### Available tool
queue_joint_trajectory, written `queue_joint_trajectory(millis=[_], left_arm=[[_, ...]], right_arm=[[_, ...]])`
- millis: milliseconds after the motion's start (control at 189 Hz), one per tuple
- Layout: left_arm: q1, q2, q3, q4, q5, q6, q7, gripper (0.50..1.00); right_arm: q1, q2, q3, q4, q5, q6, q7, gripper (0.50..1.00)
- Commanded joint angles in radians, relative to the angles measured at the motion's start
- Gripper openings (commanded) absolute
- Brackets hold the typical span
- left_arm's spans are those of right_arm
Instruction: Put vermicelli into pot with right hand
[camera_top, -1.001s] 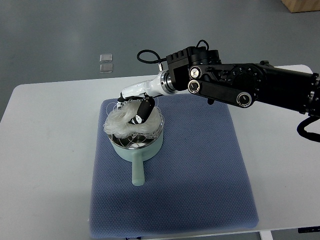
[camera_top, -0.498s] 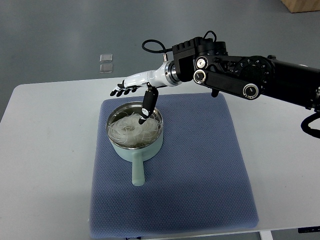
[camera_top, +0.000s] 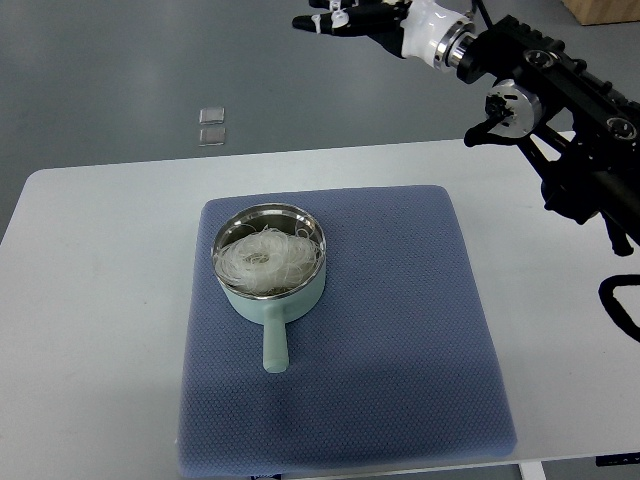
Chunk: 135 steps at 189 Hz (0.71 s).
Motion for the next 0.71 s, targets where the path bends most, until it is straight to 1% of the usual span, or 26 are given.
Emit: queue_joint_trajectory(millis=[0,79,185,228,265,307,710], left_arm=[[0.000,0.000,0.001,0.000,0.000,0.000,0.000,1.000],[0.000,0.000,0.001,-0.001,0.000,0.000,0.000,1.000],[0.000,0.000,0.001,-0.003,0.000,0.000,0.001,1.000],[0.000,0.000,0.001,-0.003,0.000,0.000,0.001,1.000],[0.000,0.000,0.001,-0.003,0.000,0.000,0.001,1.000],[0.000,0.000,0.001,-0.003,0.000,0.000,0.001,1.000],[0.000,0.000,0.001,-0.001,0.000,0.000,0.001,1.000]], right_arm=[[-0.119,0.046,0.132,-0.004,0.152,-0.018,0.027,0.926],[-0.185,0.061,0.201,-0.018,0.278,-0.023,0.059,0.926],[-0.252,0.073,0.222,-0.095,0.407,-0.021,0.087,0.926],[-0.266,0.086,0.224,-0.116,0.435,-0.018,0.110,0.926],[-0.284,0.099,0.224,-0.128,0.449,-0.012,0.145,0.926],[-0.297,0.102,0.225,-0.135,0.452,-0.009,0.165,0.926],[-0.317,0.107,0.219,-0.144,0.452,-0.004,0.170,0.926]])
